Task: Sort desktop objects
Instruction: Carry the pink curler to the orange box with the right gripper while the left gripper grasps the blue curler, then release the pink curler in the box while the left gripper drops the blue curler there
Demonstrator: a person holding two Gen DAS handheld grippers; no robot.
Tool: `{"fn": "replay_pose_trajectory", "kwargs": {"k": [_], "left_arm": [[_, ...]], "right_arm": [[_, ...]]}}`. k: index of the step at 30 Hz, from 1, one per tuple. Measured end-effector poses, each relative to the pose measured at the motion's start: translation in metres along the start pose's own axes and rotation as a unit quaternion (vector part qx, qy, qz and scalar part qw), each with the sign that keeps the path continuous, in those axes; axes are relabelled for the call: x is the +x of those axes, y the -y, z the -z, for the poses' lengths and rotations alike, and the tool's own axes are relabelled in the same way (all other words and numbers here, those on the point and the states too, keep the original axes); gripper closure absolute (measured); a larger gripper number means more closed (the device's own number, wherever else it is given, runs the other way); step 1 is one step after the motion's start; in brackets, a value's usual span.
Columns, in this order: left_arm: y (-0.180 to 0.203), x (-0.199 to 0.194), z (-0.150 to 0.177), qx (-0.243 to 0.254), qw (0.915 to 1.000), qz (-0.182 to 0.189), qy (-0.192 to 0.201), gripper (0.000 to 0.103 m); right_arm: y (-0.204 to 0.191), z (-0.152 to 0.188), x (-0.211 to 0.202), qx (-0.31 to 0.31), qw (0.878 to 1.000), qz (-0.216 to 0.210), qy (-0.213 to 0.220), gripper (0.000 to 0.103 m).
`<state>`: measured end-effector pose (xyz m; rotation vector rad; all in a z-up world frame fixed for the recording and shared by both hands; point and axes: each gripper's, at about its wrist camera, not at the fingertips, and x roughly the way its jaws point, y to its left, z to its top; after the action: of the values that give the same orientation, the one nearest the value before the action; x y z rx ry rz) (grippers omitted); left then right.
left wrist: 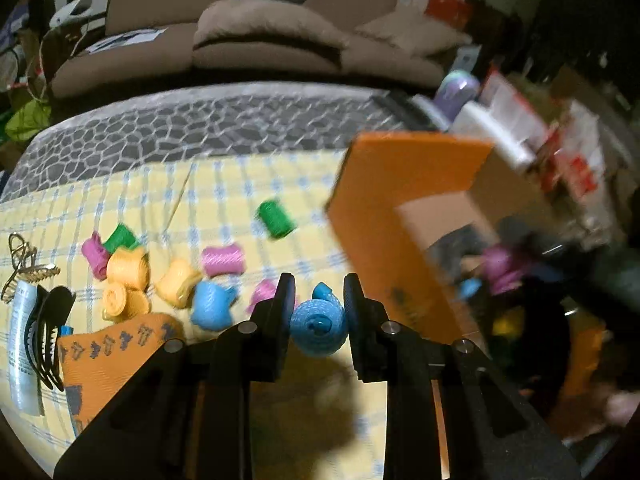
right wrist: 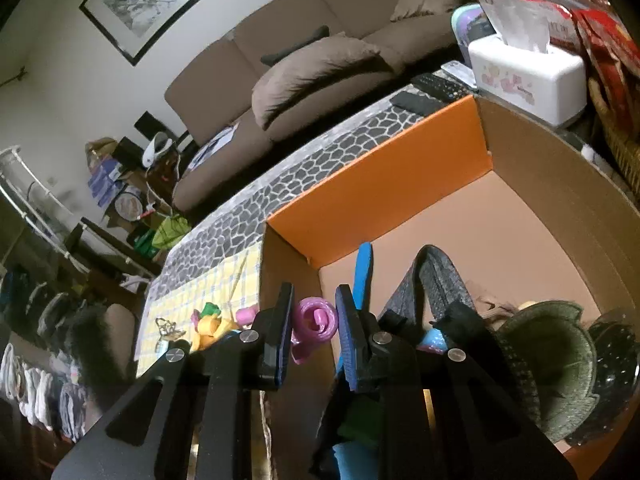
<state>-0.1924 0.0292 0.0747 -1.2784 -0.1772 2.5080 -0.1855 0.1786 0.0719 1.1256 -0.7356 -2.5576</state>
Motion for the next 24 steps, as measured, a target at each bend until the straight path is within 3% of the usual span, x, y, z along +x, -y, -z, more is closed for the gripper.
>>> {"fn": "replay_pose_trajectory", "kwargs": {"k": [7,14,24], "left_arm": [[0.031,-0.022,-0.021,0.005,0.9984,0.056,0.010,0.080],[0.052,-0.008,-0.040,0.009,0.9985,0.054,0.001,0.080],[0.066,0.017,-0.038,0.015,0.9988,0.045,-0.014,0.080]], "right_arm": [[0.007,0.002,0.007,0.015,1.000,0.004,-0.008,0.080],[0.015,-0.003,-0.003,0.038,0.999,0.002,0.005,0.074],[0.025,-0.007,-0.012,0.046,0.999,0.002,0.012,0.071]]}}
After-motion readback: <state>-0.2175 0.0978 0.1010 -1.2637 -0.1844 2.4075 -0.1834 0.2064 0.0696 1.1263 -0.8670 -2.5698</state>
